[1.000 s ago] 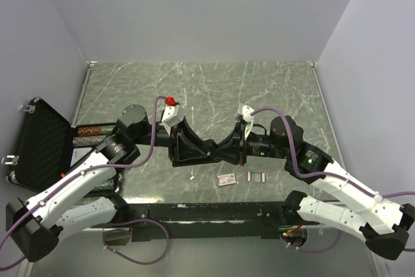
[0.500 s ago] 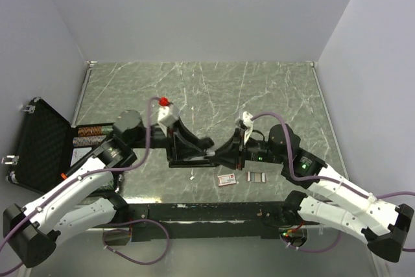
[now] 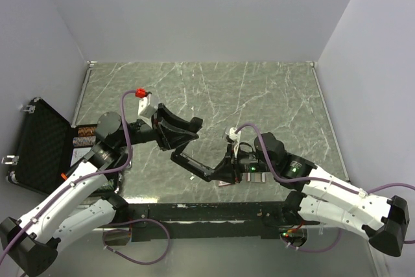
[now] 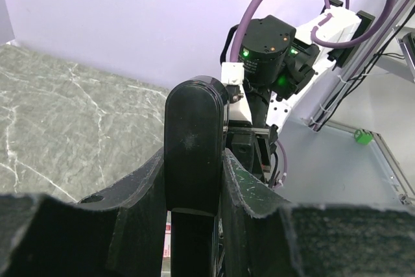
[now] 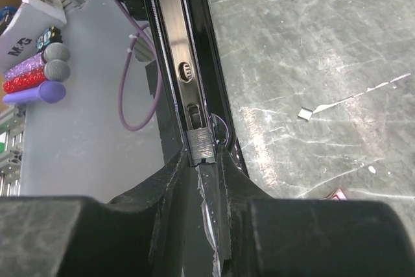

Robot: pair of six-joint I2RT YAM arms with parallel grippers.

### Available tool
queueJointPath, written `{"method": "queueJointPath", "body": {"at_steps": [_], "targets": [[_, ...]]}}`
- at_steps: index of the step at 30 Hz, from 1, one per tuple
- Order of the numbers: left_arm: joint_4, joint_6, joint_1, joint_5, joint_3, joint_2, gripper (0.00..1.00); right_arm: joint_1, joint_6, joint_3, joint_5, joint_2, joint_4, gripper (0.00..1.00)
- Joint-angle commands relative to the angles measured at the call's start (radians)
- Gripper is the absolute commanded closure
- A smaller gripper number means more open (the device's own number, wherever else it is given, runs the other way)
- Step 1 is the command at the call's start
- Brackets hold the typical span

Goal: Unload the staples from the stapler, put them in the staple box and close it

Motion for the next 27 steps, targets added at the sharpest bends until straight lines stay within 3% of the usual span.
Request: {"method": "queueJointPath", "body": {"at_steps": [1, 5, 17, 27], "targets": [[0.168, 0.032, 0.021, -0.065, 0.061, -0.007, 0.99, 0.014, 0.021, 0.041, 0.007, 0.018, -0.103, 1.0], [0.177, 0.03, 0.019, -0.065, 0.029, -0.004, 0.99, 0.014, -0.005, 0.1, 0.044, 0.039, -0.135, 1.0], [0.351, -0.056, 0.019, -0.344, -0.084, -0.064, 0.99, 0.015, 0.033, 0.106, 0.009, 0.162, 0.005, 1.0], [0.443, -0.108, -0.008, -0.488, -0.13, -0.036, 0.99, 0.043, 0.051, 0.156, -0.011, 0.259, 0.1, 1.0]]}}
